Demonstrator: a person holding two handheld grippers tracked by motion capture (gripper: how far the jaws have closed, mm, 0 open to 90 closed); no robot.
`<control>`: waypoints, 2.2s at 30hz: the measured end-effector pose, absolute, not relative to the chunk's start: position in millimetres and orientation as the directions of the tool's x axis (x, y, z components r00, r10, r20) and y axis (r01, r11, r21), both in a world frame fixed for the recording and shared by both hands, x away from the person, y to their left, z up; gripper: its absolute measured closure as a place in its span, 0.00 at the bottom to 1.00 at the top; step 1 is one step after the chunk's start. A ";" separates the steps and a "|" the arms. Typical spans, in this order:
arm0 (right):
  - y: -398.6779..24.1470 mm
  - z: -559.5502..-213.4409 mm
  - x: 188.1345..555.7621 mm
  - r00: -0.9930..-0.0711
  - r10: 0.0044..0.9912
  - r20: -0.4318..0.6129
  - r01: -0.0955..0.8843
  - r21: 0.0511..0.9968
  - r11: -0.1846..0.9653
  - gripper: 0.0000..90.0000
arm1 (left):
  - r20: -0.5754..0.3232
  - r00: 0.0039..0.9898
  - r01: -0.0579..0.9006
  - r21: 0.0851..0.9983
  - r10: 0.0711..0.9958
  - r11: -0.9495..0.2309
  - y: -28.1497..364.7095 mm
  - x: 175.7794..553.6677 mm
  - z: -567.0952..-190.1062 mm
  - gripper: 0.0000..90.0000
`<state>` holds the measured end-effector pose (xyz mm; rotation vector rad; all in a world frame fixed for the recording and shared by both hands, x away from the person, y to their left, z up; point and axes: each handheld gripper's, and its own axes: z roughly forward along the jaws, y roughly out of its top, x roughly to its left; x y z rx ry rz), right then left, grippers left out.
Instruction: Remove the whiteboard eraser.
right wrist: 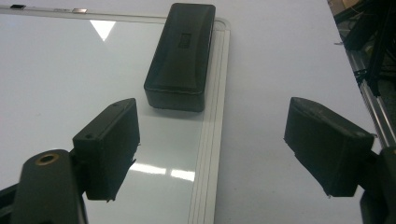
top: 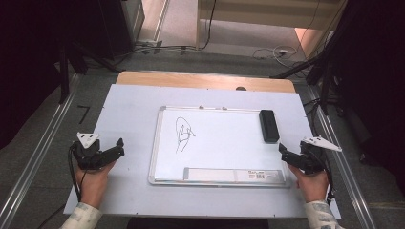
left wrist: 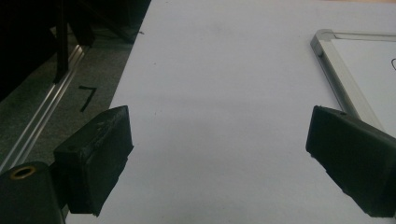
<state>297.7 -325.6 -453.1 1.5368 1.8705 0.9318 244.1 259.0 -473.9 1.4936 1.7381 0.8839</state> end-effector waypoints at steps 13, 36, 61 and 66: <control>-318.1 -451.1 306.9 -0.209 0.978 0.008 0.600 0.791 0.122 0.19 | -0.068 -0.104 0.539 0.835 0.992 0.114 256.9 244.9 -474.9 0.08; -286.5 -451.1 352.7 -0.206 0.978 -0.032 0.610 0.777 0.154 0.18 | -0.073 -0.111 0.545 0.830 0.991 0.122 257.1 245.3 -475.8 0.08; -268.4 -470.6 410.5 -0.137 0.989 -0.056 0.642 0.755 0.132 0.19 | -0.080 -0.116 0.544 0.829 0.990 0.131 258.5 245.6 -476.3 0.08; -268.4 -477.5 424.6 -0.120 0.991 -0.066 0.662 0.738 0.129 0.20 | -0.084 -0.116 0.543 0.829 0.990 0.134 259.1 245.7 -476.6 0.08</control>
